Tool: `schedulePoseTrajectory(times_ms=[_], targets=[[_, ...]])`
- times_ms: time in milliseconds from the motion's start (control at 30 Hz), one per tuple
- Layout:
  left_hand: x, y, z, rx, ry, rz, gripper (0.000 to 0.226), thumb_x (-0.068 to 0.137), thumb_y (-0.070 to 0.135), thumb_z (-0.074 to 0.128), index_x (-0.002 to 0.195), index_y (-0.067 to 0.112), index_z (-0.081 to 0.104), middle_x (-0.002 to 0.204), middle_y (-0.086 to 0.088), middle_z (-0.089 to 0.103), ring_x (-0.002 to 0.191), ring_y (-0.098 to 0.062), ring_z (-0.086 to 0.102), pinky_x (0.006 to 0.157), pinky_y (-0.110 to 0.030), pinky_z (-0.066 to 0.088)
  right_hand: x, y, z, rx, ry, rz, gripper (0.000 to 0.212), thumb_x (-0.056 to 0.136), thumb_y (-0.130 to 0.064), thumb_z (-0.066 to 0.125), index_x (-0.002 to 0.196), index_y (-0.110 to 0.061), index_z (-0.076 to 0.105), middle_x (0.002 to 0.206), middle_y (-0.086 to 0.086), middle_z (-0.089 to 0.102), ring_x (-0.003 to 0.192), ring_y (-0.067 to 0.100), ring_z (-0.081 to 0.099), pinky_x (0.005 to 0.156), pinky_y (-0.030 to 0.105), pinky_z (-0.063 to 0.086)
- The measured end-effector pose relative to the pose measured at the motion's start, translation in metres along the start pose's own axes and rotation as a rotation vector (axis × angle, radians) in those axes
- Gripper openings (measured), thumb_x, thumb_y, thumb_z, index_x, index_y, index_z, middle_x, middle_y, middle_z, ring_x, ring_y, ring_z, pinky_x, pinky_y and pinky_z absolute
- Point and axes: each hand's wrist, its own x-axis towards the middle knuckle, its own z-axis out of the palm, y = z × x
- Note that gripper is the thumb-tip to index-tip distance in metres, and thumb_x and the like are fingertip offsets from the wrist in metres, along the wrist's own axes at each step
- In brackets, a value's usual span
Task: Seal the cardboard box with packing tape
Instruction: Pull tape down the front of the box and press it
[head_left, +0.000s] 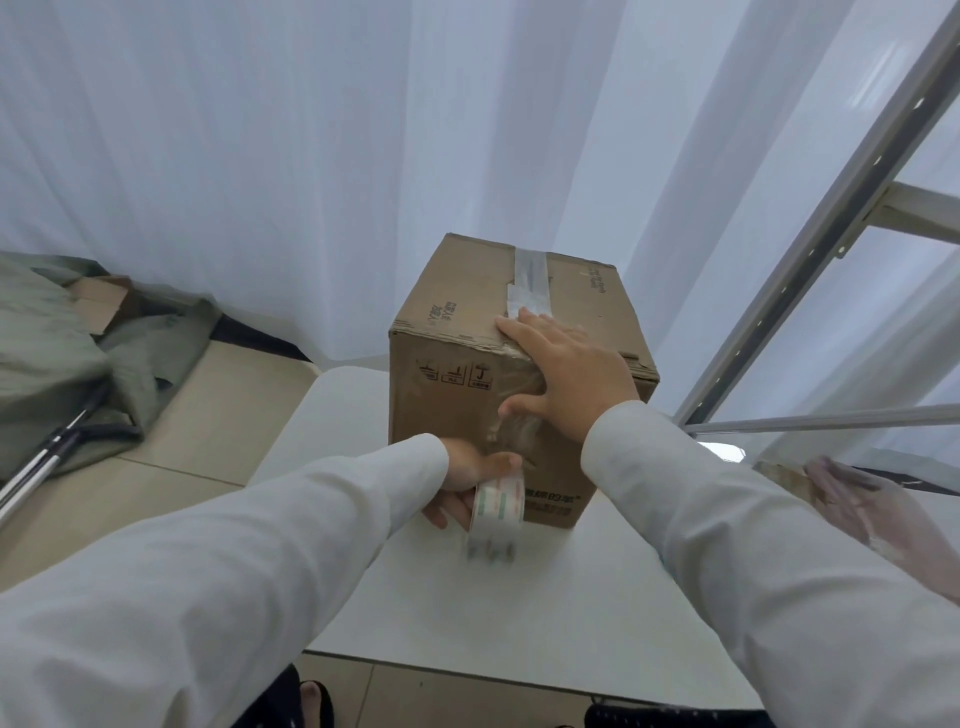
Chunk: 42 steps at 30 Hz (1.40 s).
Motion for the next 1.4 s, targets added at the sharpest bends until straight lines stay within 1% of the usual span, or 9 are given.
schedulePoseTrajectory(times_ms=[233, 367, 533, 800, 933, 1067, 1233, 1333, 1400], targets=[[0.007, -0.002, -0.002, -0.025, 0.025, -0.002, 0.053, 0.087, 0.063, 0.035, 0.092, 0.015, 0.058, 0.073, 0.0, 0.065, 0.067, -0.012, 0.064, 0.067, -0.025, 0.05, 0.001, -0.001, 0.003, -0.011, 0.035, 0.026, 0.086, 0.072, -0.059, 0.063, 0.144, -0.039, 0.019, 0.155, -0.008, 0.023, 0.142, 0.014, 0.022, 0.115, 0.037, 0.019], [0.007, -0.004, 0.002, -0.001, 0.062, 0.019, 0.056, 0.089, 0.061, 0.034, 0.101, 0.011, 0.056, 0.073, -0.002, 0.064, 0.063, -0.012, 0.062, 0.062, -0.023, 0.049, 0.001, 0.001, -0.001, 0.006, 0.004, 0.012, 0.081, 0.076, -0.061, 0.057, 0.144, -0.04, 0.018, 0.155, -0.009, 0.023, 0.142, 0.014, 0.022, 0.115, 0.036, 0.02], [0.007, -0.005, 0.002, 0.005, 0.053, 0.029, 0.055, 0.088, 0.061, 0.034, 0.1, 0.011, 0.055, 0.073, -0.002, 0.063, 0.065, -0.012, 0.063, 0.064, -0.024, 0.05, 0.002, 0.004, -0.002, 0.021, -0.035, -0.005, 0.062, 0.09, -0.055, 0.038, 0.145, -0.039, 0.015, 0.156, -0.008, 0.019, 0.143, 0.014, 0.018, 0.117, 0.038, 0.019], [0.008, -0.007, 0.002, 0.001, 0.068, 0.046, 0.053, 0.088, 0.061, 0.035, 0.1, 0.014, 0.054, 0.072, 0.0, 0.063, 0.066, -0.013, 0.064, 0.063, -0.024, 0.049, 0.0, -0.003, 0.005, 0.02, 0.059, 0.036, 0.055, 0.092, -0.053, 0.038, 0.143, -0.04, 0.023, 0.154, -0.008, 0.026, 0.141, 0.014, 0.024, 0.116, 0.038, 0.018], [0.007, -0.008, 0.004, 0.016, 0.101, 0.071, 0.052, 0.089, 0.061, 0.033, 0.082, 0.015, 0.055, 0.069, -0.001, 0.063, 0.09, -0.021, 0.069, 0.062, -0.023, 0.048, 0.003, 0.0, 0.001, 0.024, -0.021, 0.033, 0.055, 0.093, -0.053, 0.033, 0.144, -0.04, 0.017, 0.155, -0.008, 0.02, 0.143, 0.014, 0.019, 0.118, 0.039, 0.015], [0.009, -0.009, 0.004, 0.041, 0.118, 0.076, 0.053, 0.088, 0.062, 0.033, 0.078, 0.015, 0.055, 0.071, -0.003, 0.065, 0.088, -0.022, 0.069, 0.067, -0.025, 0.048, 0.004, 0.0, -0.002, 0.046, -0.058, 0.04, 0.051, 0.096, -0.05, 0.026, 0.145, -0.04, 0.016, 0.156, -0.009, 0.019, 0.143, 0.013, 0.016, 0.118, 0.038, 0.013], [0.006, -0.01, 0.005, 0.427, 0.321, 0.133, 0.062, 0.084, 0.069, 0.029, 0.076, 0.015, 0.058, 0.075, -0.003, 0.068, 0.079, -0.021, 0.069, 0.082, -0.031, 0.05, 0.001, -0.003, -0.001, 0.041, -0.026, 0.035, 0.048, 0.097, -0.048, 0.025, 0.144, -0.041, 0.018, 0.155, -0.01, 0.021, 0.143, 0.013, 0.019, 0.117, 0.036, 0.014], [-0.006, -0.006, 0.001, 0.902, 0.592, 0.257, 0.067, 0.082, 0.073, 0.023, 0.079, 0.016, 0.058, 0.088, -0.004, 0.068, 0.084, -0.023, 0.064, 0.069, -0.029, 0.043, 0.001, -0.003, -0.001, 0.03, -0.037, 0.029, 0.049, 0.097, -0.048, 0.024, 0.145, -0.041, 0.016, 0.155, -0.01, 0.019, 0.143, 0.012, 0.016, 0.117, 0.036, 0.012], [-0.015, -0.002, -0.004, 1.006, 0.719, 0.384, 0.065, 0.082, 0.073, 0.024, 0.074, 0.017, 0.056, 0.08, -0.003, 0.065, 0.075, -0.023, 0.062, 0.064, -0.028, 0.042, 0.003, -0.002, -0.004, 0.052, -0.059, 0.033, 0.049, 0.097, -0.047, 0.022, 0.145, -0.04, 0.015, 0.156, -0.009, 0.017, 0.144, 0.012, 0.014, 0.117, 0.036, 0.009]])
